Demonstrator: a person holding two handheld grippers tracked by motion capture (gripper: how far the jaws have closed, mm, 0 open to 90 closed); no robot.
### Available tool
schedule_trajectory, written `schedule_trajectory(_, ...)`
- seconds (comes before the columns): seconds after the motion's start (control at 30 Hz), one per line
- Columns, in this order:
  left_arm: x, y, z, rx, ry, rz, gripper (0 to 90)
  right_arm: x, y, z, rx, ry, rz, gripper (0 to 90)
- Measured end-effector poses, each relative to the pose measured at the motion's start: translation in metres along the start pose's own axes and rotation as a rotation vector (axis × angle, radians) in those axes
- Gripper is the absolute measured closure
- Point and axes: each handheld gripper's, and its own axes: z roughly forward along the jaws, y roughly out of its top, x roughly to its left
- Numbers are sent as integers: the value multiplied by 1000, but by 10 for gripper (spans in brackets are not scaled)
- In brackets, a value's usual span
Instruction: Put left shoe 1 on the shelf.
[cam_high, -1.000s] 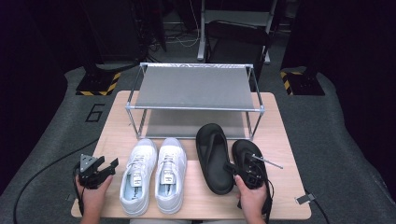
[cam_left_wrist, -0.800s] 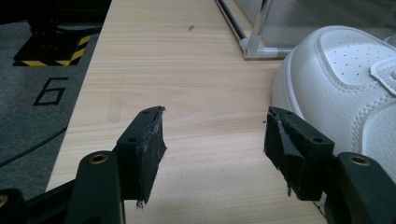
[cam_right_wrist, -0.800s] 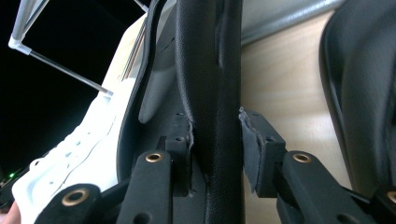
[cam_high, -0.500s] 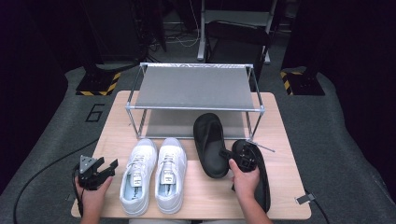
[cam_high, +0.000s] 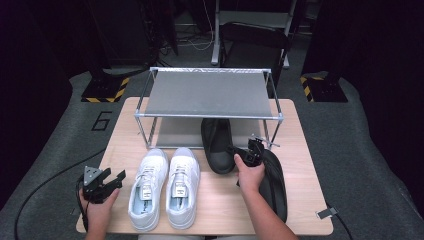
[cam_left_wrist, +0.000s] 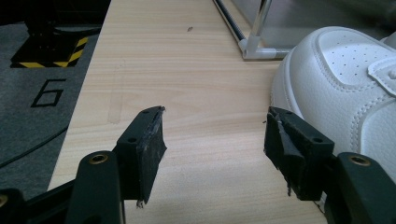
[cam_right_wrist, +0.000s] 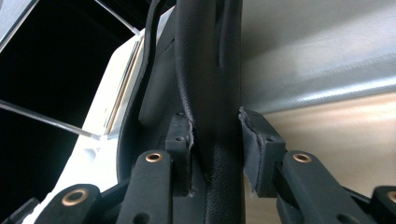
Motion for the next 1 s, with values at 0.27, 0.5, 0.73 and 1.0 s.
schedule_trajectory(0.27, 1, 0, 0, -11, 3, -1, 374, -2, 8, 14, -9, -6, 5, 660)
schedule_trajectory(0.5, -2, 2, 0, -7, 2, 1, 374, -3, 14, 18, -40, 12, 11, 660)
schedule_trajectory(0.73, -2, 2, 2, -7, 2, 6, 374, -4, 20, 21, -44, 10, 26, 660)
schedule_trajectory(1.0, -1, 1, 1, -6, 5, 1, 374, -6, 23, 32, -42, 30, 59, 659)
